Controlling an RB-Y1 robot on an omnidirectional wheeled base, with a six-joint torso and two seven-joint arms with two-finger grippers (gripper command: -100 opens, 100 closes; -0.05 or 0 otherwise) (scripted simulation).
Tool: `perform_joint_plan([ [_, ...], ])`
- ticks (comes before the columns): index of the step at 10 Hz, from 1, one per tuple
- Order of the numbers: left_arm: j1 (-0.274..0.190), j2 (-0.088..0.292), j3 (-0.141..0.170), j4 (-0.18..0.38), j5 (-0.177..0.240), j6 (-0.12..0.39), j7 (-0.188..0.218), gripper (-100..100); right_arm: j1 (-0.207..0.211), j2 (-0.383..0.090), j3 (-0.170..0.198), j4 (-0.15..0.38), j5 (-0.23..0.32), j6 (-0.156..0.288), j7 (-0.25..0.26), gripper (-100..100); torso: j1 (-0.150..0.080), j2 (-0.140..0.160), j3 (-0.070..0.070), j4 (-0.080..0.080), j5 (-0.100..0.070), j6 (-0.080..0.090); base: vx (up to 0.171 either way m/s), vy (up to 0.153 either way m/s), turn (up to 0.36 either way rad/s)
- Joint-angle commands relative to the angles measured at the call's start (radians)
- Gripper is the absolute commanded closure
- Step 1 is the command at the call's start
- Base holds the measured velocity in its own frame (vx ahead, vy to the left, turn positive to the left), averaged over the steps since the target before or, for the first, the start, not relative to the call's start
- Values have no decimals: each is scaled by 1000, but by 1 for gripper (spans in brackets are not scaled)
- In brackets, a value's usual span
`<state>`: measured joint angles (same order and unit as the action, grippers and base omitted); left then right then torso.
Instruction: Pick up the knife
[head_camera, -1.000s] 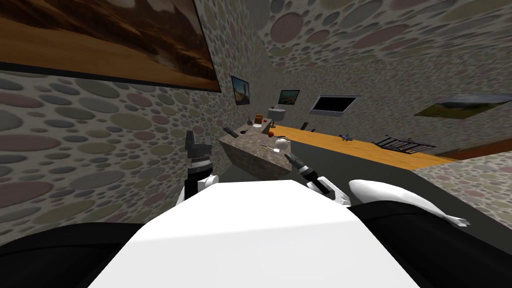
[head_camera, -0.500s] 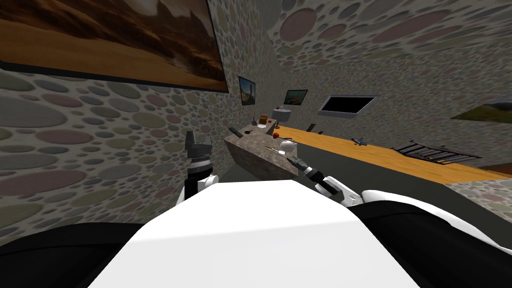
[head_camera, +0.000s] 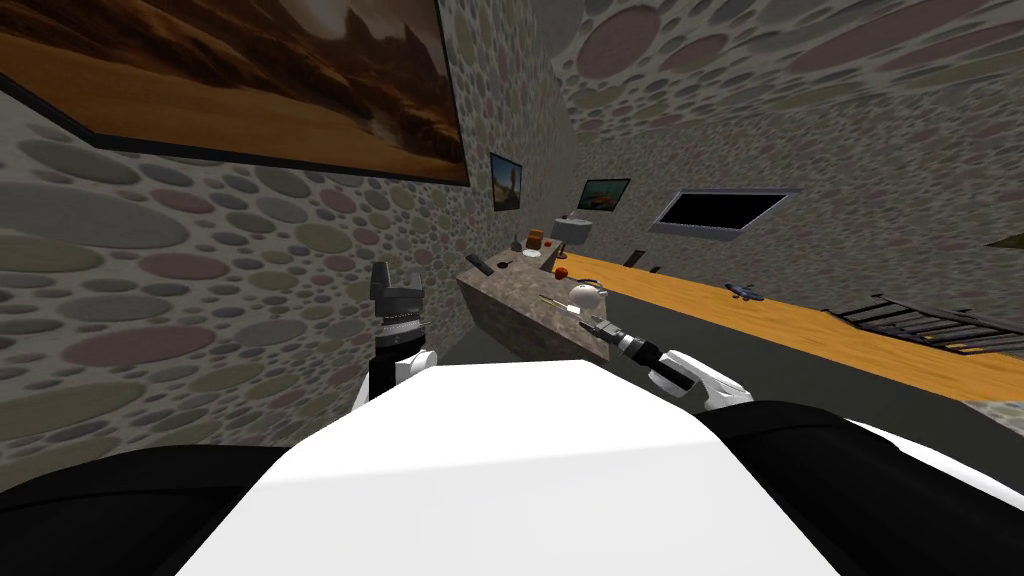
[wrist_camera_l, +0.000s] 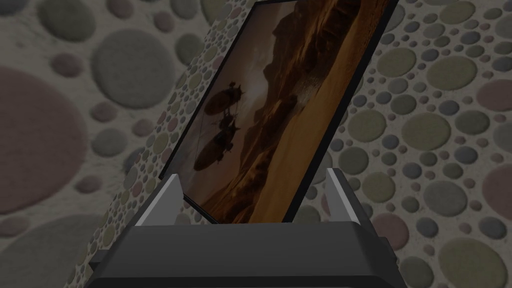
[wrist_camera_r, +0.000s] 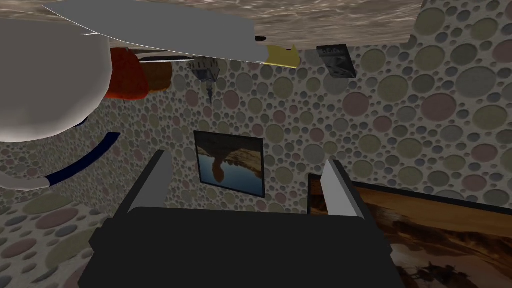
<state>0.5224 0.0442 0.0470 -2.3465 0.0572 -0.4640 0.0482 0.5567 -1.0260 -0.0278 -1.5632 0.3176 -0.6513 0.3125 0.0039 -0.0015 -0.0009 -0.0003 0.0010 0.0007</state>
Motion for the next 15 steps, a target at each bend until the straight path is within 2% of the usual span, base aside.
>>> perform_joint_plan([
  [1,0,0,0,0,0,0,0,0,6,-50,13,44,23,-10,3,-100,0,0,0,0,0,0,32,49,74],
  [2,0,0,0,0,0,0,0,0,6,-74,13,44,23,-10,3,-100,0,0,0,0,0,0,31,46,56],
  [3,0,0,0,0,0,0,0,0,12,-108,28,80,44,-17,3,-100,0,0,0,0,0,0,58,89,242],
  [4,0,0,0,0,0,0,0,0,12,-128,28,80,44,-17,3,-100,2,-2,-1,0,0,-1,58,78,73],
  [5,0,0,0,0,0,0,0,0,17,-165,44,115,64,-26,2,-100,2,-2,-1,0,0,0,50,67,127],
  [6,0,0,0,0,0,0,0,0,17,-180,44,115,64,-26,2,-100,2,-1,-1,0,0,-1,33,43,84],
  [7,0,0,0,0,0,0,0,0,23,-214,63,148,84,-34,0,-100,0,0,0,0,0,0,46,58,77],
  [8,0,0,0,0,0,0,0,0,23,-229,63,148,84,-34,0,-100,1,-1,0,0,0,0,53,64,73],
  [10,0,0,0,0,0,0,0,0,37,-305,109,207,124,-52,-8,-100,2,-2,-1,0,0,0,82,95,214],
  [12,0,0,0,0,0,0,0,0,37,-321,109,210,124,-52,-8,-100,3,-3,-2,-1,1,0,51,56,8],
  [14,0,0,0,0,0,0,0,0,52,-393,161,266,162,-70,-21,-100,0,-1,0,0,0,0,64,64,145],
  [15,0,0,0,0,0,0,0,0,52,-402,161,266,162,-70,-21,-100,2,-2,-1,0,0,0,82,82,94],
])
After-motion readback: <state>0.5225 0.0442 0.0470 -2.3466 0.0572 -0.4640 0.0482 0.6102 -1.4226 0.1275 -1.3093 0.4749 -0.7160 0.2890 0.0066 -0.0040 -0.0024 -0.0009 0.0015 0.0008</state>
